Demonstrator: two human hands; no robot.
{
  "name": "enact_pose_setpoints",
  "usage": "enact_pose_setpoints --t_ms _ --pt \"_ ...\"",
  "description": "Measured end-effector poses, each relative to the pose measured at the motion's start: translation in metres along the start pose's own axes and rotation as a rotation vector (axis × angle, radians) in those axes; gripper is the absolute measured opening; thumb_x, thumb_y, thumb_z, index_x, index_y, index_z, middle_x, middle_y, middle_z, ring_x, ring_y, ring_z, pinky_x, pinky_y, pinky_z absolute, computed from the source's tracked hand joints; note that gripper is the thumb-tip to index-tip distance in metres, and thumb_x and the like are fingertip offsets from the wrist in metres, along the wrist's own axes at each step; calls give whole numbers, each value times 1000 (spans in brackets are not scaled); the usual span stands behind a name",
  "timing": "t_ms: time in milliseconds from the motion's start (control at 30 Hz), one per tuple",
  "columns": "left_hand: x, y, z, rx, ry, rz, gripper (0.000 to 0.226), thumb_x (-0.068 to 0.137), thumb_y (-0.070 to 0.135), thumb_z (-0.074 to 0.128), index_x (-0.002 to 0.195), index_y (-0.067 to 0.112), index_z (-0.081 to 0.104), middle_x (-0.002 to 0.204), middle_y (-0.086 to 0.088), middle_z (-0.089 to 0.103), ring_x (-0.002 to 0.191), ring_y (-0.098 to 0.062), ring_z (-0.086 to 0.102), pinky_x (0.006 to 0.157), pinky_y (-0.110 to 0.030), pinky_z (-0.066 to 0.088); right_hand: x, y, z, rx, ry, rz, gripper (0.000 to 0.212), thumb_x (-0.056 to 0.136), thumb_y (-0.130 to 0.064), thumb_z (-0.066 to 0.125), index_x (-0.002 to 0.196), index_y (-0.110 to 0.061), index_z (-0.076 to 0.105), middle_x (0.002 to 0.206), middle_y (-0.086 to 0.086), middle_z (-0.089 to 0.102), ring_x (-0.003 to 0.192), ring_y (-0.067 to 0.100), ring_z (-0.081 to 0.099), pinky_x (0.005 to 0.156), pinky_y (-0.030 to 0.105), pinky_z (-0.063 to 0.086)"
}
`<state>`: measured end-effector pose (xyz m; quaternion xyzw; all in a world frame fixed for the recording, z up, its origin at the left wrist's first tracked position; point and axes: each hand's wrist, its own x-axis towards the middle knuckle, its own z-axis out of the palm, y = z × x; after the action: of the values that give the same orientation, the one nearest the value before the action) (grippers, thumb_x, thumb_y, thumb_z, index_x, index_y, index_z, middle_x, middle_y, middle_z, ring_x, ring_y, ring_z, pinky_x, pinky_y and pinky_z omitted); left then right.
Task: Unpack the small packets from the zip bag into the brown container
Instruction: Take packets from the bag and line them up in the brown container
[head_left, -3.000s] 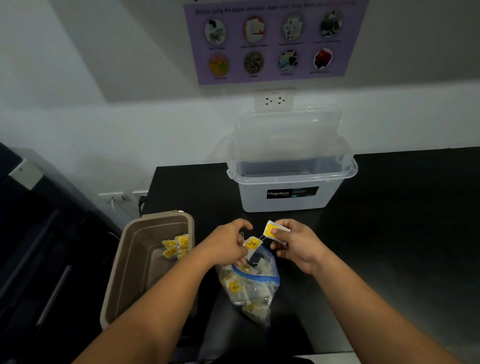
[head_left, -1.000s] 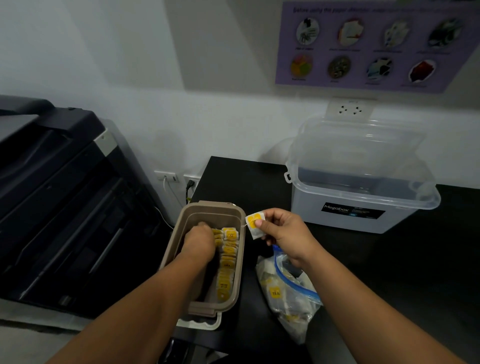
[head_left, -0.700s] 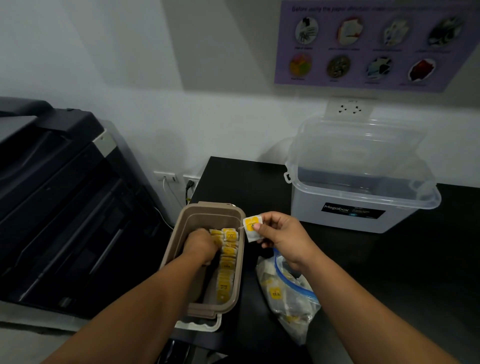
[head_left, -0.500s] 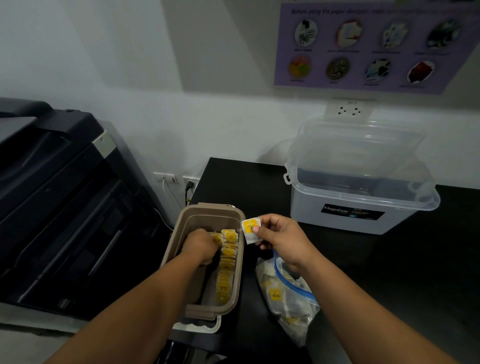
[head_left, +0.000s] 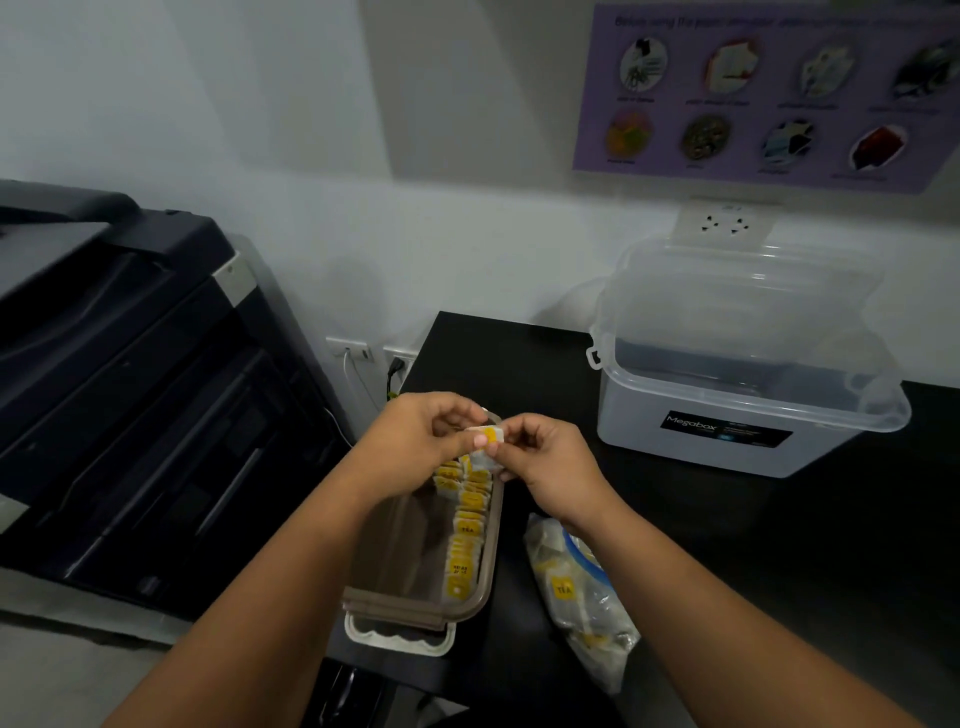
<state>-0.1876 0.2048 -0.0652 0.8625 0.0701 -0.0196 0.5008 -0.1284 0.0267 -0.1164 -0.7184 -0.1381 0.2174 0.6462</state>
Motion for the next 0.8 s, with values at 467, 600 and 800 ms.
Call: enact_pose_setpoints --t_ms 467,600,800 --pt "37 -74 29 904 -137 -446 22 87 17 68 107 14 77 110 -8 74 102 -28 70 92 -37 58 -2 9 1 -392 16 285 57 90 -34 76 137 -19 49 99 -3 61 86 13 66 72 29 55" --pt "45 -93 43 960 -151 -489 27 88 20 66 110 7 73 113 -12 72 104 -31 70 81 -37 55 -4 10 6 -167 -35 391 30 97 -21 70 121 -10 55 85 6 71 63 15 67 59 30 57" --pt "49 -113 56 852 -9 -470 14 89 17 63 95 12 74 98 -7 75 96 -26 72 81 -34 57 -3 14 4 -23 -22 417 7 97 -12 68 100 -11 61 77 10 74 59 17 71 57 29 56"
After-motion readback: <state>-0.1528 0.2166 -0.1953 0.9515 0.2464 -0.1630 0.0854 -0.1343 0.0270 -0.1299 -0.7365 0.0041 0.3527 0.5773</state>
